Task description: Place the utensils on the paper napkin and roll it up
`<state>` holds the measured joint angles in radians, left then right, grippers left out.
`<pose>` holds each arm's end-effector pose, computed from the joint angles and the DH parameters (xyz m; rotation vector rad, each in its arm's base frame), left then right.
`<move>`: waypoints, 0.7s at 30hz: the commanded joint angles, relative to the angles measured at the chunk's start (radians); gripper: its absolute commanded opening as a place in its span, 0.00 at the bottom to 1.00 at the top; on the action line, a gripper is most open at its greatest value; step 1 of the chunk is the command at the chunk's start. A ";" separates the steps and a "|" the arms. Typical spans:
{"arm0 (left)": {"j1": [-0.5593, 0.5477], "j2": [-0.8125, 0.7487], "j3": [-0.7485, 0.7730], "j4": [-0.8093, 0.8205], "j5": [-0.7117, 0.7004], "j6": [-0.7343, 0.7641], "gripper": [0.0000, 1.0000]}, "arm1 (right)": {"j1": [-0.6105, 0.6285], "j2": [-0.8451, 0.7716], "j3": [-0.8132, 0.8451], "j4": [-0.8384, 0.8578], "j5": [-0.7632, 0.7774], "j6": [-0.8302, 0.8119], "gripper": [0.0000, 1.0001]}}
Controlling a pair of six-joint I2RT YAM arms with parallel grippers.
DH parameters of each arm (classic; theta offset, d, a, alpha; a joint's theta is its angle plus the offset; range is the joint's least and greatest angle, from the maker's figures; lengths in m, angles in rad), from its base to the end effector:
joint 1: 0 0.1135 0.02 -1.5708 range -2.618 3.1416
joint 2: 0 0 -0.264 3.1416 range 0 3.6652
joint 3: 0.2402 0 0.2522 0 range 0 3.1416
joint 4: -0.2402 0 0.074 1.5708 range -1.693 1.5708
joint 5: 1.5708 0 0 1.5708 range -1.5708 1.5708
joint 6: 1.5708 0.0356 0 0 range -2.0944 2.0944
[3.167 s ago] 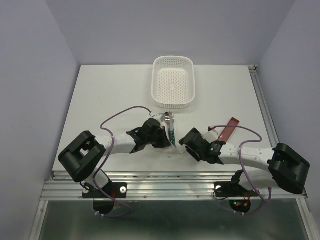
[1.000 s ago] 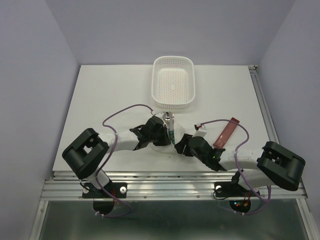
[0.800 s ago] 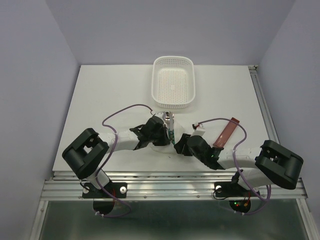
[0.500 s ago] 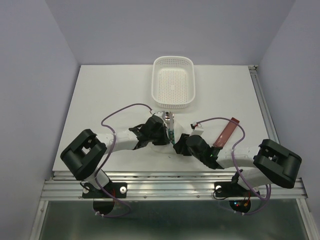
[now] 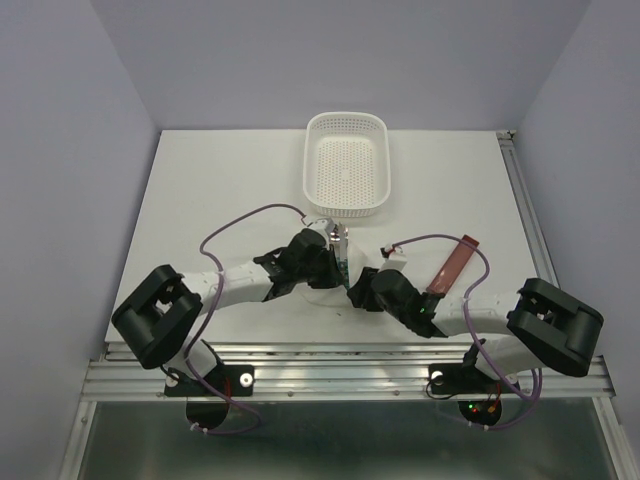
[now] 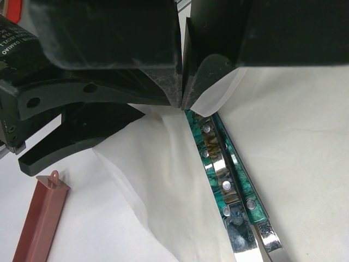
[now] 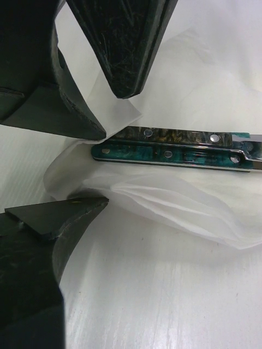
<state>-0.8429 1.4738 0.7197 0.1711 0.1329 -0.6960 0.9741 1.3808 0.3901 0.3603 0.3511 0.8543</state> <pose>0.1996 -0.2311 0.1921 0.2546 2.3207 -0.9855 0.1458 0.1928 0.1374 0.0670 2.2331 0.6548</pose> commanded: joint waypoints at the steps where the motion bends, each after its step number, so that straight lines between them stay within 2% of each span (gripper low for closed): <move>1: -0.005 0.022 0.006 0.045 0.019 -0.003 0.14 | -0.003 -0.009 0.043 -0.054 0.006 -0.021 0.52; 10: -0.004 0.045 -0.008 0.064 -0.009 -0.005 0.14 | -0.005 -0.068 0.041 -0.095 0.075 0.002 0.57; 21: -0.005 0.049 -0.026 0.070 -0.024 0.001 0.13 | -0.003 -0.042 0.066 -0.080 0.134 -0.004 0.49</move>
<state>-0.8433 1.5227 0.7109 0.2115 0.1265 -0.6975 0.9745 1.3334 0.3996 0.2611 0.4366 0.8570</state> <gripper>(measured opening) 0.135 0.497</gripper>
